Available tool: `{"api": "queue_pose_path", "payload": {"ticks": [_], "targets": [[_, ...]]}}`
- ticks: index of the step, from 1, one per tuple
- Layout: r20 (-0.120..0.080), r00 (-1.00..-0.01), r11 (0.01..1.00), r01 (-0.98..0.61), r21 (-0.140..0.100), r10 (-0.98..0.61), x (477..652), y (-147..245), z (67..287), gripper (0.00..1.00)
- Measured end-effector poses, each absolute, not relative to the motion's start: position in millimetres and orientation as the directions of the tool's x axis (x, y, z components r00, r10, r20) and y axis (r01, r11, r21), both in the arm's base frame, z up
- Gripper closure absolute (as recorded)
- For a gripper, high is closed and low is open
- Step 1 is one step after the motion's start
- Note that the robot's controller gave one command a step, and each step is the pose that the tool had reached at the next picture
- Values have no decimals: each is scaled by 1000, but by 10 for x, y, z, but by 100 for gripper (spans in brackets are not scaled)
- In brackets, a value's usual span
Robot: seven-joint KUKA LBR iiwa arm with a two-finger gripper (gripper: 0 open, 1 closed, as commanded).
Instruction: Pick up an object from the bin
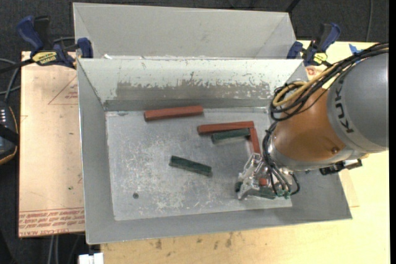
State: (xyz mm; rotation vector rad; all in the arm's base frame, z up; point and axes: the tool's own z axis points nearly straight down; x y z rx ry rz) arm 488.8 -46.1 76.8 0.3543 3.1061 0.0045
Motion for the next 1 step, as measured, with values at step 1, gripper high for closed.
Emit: {"api": "queue_pose_path", "payload": {"ticks": [1], "targets": [[-15,-974,974,225,5,225,4888,-461,768,100]]}}
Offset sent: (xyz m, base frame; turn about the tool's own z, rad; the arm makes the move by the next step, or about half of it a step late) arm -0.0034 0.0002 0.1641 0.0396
